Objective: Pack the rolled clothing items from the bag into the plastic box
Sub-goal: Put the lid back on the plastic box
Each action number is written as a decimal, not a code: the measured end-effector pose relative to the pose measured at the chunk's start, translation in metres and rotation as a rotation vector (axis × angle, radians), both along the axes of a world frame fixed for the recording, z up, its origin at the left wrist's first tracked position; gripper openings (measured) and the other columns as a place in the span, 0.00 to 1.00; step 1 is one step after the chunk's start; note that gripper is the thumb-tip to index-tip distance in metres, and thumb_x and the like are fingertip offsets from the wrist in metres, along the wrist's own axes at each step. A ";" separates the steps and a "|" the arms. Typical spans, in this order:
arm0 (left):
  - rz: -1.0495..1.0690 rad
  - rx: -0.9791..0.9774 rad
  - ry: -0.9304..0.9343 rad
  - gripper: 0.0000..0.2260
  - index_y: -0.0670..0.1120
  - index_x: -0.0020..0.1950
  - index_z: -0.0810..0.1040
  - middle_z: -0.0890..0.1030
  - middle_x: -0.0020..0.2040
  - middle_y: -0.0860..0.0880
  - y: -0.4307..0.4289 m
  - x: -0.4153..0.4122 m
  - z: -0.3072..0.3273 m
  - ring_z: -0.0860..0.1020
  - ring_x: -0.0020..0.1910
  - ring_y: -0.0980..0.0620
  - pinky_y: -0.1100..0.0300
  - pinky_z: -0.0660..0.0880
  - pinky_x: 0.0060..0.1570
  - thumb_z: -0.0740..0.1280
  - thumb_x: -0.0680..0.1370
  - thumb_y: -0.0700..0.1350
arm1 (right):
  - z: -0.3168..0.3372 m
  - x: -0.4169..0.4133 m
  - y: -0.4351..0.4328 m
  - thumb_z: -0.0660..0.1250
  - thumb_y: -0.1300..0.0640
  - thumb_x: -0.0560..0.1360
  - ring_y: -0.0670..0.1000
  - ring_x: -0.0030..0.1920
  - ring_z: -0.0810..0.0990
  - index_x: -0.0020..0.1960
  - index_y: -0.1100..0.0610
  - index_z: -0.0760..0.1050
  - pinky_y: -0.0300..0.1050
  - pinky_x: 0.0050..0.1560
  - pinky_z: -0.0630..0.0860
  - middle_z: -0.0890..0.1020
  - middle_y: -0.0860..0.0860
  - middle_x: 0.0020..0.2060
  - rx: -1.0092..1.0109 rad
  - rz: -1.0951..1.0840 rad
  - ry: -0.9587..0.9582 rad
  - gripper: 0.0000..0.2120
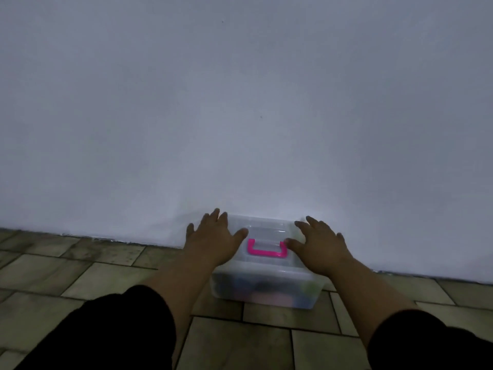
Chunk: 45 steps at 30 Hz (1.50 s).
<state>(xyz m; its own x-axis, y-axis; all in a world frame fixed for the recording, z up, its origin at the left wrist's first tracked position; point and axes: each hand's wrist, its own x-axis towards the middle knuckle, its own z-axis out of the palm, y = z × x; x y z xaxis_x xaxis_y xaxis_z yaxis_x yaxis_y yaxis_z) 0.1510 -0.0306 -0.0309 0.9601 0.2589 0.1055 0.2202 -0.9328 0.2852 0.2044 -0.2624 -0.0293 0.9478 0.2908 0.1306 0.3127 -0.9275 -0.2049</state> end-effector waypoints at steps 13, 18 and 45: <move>-0.034 0.048 0.141 0.43 0.46 0.78 0.42 0.46 0.79 0.46 -0.009 0.022 -0.017 0.47 0.77 0.43 0.45 0.51 0.73 0.52 0.74 0.71 | -0.021 0.015 0.009 0.54 0.30 0.72 0.55 0.73 0.57 0.74 0.51 0.57 0.62 0.70 0.60 0.58 0.51 0.75 0.004 -0.073 0.107 0.37; -0.030 0.014 0.165 0.45 0.46 0.77 0.39 0.45 0.79 0.47 -0.006 0.028 -0.015 0.47 0.77 0.43 0.45 0.53 0.73 0.54 0.73 0.71 | -0.017 0.020 0.009 0.55 0.30 0.71 0.54 0.76 0.50 0.76 0.50 0.54 0.64 0.71 0.56 0.52 0.49 0.77 0.043 -0.108 0.154 0.40; 0.525 -0.253 -0.099 0.28 0.44 0.63 0.69 0.72 0.60 0.43 -0.010 0.022 -0.020 0.72 0.58 0.42 0.48 0.72 0.54 0.60 0.74 0.64 | -0.014 0.005 0.002 0.67 0.45 0.66 0.62 0.50 0.77 0.53 0.62 0.71 0.52 0.53 0.76 0.76 0.59 0.50 0.585 -0.658 0.124 0.24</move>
